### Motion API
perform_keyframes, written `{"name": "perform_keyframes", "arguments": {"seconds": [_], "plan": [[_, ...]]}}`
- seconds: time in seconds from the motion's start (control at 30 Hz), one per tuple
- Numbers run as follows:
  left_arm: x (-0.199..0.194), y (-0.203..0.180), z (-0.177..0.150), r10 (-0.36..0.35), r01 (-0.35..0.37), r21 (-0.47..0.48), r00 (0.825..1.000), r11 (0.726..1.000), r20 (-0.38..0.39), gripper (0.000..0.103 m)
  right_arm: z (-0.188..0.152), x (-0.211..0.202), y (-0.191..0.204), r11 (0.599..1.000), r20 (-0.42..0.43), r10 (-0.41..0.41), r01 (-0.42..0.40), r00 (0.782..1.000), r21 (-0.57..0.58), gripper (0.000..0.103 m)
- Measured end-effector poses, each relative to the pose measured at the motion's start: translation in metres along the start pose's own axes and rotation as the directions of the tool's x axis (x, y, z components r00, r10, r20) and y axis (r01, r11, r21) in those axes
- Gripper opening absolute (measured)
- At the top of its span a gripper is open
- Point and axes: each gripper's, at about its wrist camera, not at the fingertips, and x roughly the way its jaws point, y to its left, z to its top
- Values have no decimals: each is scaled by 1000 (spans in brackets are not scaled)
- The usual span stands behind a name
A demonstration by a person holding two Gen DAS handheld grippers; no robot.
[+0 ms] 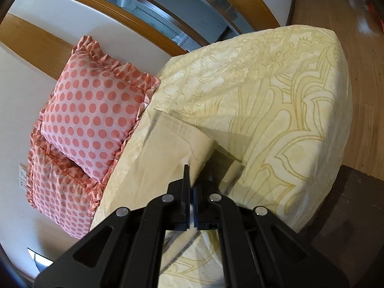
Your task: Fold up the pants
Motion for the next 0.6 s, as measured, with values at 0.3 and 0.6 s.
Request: {"name": "perform_keyframes", "arguments": {"seconds": [0.3,0.6], "plan": [[3,0,1,-19,19,20,1000,1000,-9,5,-2,-16,1,998,40,-38,39,998,-38,1],[0,11,4,-28,26,45,998,999,47,9,-3,-9,14,986,64,-53,63,996,-153,2]]}}
